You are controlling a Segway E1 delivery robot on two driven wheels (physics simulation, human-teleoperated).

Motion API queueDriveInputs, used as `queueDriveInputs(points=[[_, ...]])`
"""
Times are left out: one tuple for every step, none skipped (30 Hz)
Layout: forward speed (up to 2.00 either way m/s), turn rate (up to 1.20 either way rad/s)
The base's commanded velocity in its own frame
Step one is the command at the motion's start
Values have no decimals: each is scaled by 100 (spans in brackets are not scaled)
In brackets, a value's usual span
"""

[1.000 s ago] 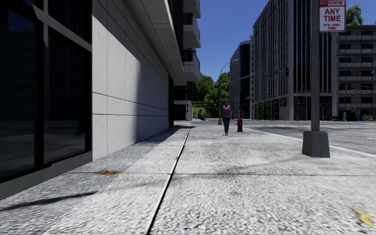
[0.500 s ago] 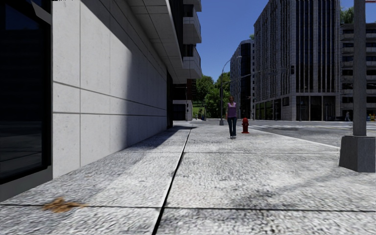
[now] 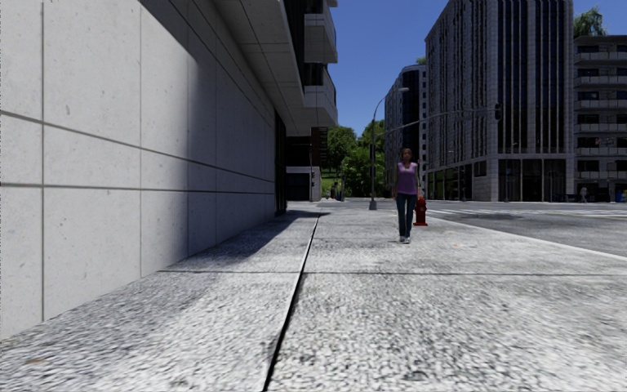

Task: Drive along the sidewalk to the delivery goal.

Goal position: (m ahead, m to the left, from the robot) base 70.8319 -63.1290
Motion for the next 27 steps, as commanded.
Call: queueDriveInputs(points=[[200,0],[200,0],[200,0],[200,0],[200,0],[200,0],[200,0],[200,0],[200,0],[200,0],[200,0],[200,0],[200,0],[200,0],[200,0],[200,0],[200,0],[200,0],[200,0],[200,0],[200,0],[200,0],[200,0],[200,0],[200,0],[200,0],[200,0]])
